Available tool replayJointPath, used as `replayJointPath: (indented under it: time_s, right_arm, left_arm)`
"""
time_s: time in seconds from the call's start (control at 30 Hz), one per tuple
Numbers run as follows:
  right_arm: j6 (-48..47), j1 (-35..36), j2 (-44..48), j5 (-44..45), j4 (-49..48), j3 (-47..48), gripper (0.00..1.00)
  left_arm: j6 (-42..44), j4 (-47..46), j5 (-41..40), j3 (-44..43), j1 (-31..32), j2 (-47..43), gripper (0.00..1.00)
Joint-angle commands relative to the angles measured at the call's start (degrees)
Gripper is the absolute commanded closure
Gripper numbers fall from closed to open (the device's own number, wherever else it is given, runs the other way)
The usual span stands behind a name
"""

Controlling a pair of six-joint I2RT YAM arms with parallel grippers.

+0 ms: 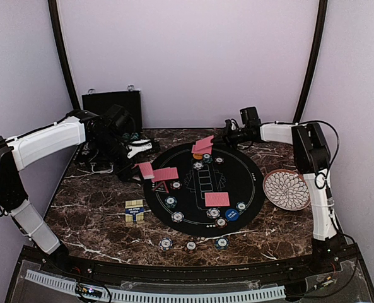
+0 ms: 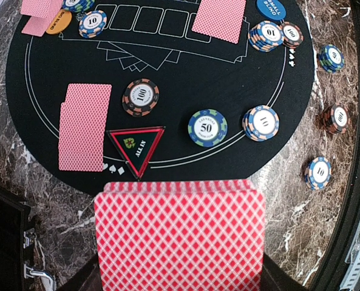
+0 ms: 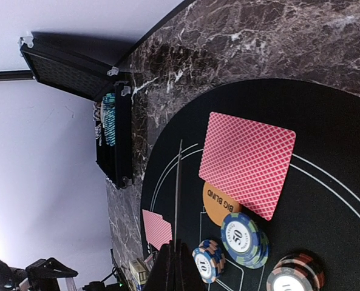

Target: Distribute texas hold em gaming equipment

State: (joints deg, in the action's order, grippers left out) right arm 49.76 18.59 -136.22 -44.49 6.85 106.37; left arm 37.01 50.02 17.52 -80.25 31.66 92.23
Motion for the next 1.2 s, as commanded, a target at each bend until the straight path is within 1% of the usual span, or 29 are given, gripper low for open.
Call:
replayJointPath:
  time_s: [0.0, 0.27, 0.5, 0.87, 1.03, 1.17]
  right_arm:
    - [-1.8, -0.6, -2.4, 1.7, 1.0, 2.9, 1.00]
    - [-1.6, -2.0, -4.8, 2.1, 0.9, 4.6, 1.00]
    - [-3.2, -2.4, -5.9, 3.0, 4.1, 6.1, 0.99]
    - [-7.8, -2.4, -5.1, 5.2, 11.2, 8.0, 0.78]
    - [-11.8, -2.4, -3.7, 8.7, 17.0, 9.9, 0.67]
    - [-14.8, -2.3, -1.1, 12.4, 20.6, 9.6, 0.59]
  left_arm:
    - [0.2, 1.0, 0.6, 0.8, -0.3, -2.7, 1.00]
    - [0.1, 1.1, 0.6, 1.0, -0.3, -2.9, 1.00]
    - [0.0, 1.2, 0.8, 0.7, -0.3, -2.8, 1.00]
    - [-0.1, 1.4, 0.9, 0.7, -0.3, -3.0, 1.00]
    - [-0.1, 1.5, 0.8, 0.6, -0.3, -3.2, 1.00]
    - [-0.1, 1.5, 0.9, 0.5, -0.3, -3.3, 1.00]
